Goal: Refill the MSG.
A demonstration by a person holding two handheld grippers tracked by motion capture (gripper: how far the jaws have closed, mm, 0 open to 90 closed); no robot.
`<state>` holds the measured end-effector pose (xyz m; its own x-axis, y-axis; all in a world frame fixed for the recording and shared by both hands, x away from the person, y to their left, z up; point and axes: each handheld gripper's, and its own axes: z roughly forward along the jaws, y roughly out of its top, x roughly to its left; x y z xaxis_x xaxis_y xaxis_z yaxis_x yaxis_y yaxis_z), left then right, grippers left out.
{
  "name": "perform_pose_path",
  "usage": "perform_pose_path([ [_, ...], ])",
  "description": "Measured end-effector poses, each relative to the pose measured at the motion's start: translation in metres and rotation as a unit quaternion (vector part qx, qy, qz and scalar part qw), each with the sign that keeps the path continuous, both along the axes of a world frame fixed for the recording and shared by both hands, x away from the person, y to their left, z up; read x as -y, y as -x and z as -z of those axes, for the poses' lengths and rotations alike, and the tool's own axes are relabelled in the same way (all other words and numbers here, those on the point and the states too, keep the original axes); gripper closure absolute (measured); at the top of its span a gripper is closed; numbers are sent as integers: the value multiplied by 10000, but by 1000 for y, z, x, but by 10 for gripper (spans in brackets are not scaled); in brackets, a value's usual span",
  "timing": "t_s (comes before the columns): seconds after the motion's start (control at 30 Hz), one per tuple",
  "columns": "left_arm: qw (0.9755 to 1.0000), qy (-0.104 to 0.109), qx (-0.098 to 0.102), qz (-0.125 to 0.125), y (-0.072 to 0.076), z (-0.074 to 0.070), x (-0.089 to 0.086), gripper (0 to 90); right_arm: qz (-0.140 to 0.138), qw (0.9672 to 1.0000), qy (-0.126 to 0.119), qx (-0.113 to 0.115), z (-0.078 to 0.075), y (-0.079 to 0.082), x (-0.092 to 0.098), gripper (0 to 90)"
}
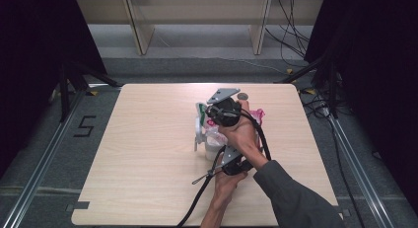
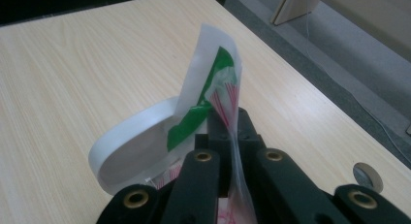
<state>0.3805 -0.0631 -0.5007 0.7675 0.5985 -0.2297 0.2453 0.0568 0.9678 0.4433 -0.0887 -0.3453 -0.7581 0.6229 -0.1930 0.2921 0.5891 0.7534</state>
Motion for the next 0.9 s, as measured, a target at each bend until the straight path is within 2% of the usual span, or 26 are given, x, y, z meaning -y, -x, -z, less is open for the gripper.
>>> perform_pose_path([
  [0.03, 9998, -27, 21, 176, -2, 0, 0, 737, 39, 10000, 14, -15, 2, 1, -1, 900],
  [0.07, 9996, 86, -174, 216, 1, 0, 2, 737, -2, 10000, 38, 14, 2, 1, -2, 900],
  [0.1, 9994, 173, -147, 248, 0, 0, 3, 737, 29, 10000, 25, 11, 3, 1, -2, 900],
  [0.13, 9994, 170, -146, 249, 0, 0, 3, 737, -7, 10000, 34, 26, 2, 1, -2, 900],
  [0.17, 9996, -13, -194, 195, 1, -1, 1, 737, -22, 10000, 27, 20, 2, 1, -2, 900],
  [0.2, 9996, -17, -193, 191, 1, -1, 1, 737, 15, 10000, 17, -19, 2, 1, -2, 900],
  [0.23, 9996, -4, -214, 178, 1, -1, 1, 737, 35, 10000, -23, -42, 2, 1, -2, 900],
  [0.3, 9996, 152, -145, 210, 1, 0, 2, 737, 37, 10000, -67, -21, -1, 0, 0, 900],
  [0.33, 9997, 125, -152, 171, 1, -1, 2, 737, 56, 9998, -152, -63, -2, 0, 2, 900],
  [0.43, 9997, 112, -120, 191, 0, 0, 2, 737, 68, 9998, -177, -58, -3, 0, 2, 900],
  [0.5, 9996, 120, -135, 224, 0, -1, 2, 738, 39, 9998, -156, -73, -4, 0, 3, 900],
  [0.57, 9996, 141, -141, 222, 0, 0, 3, 737, -4, 9999, -120, 42, -3, -2, 4, 900],
  [0.6, 9995, 158, -150, 237, 0, 0, 4, 738, 80, 9999, -119, -16, -2, 0, 2, 900],
  [0.67, 9993, 187, -177, 255, 0, 0, 4, 737, 42, 10000, -33, -83, 0, 1, 1, 900],
  [0.77, 9995, 141, -175, 217, -1, -1, 2, 739, -11, 10000, -59, 37, -2, -1, 2, 900],
  [0.8, 9995, 140, -178, 226, -2, -1, 2, 740, 52, 9999, -124, -29, -3, -1, 3, 900],
  [0.9, 9995, 140, -176, 241, -2, 0, 4, 739, 51, 9999, -85, -72, -2, -1, 1, 900],
])
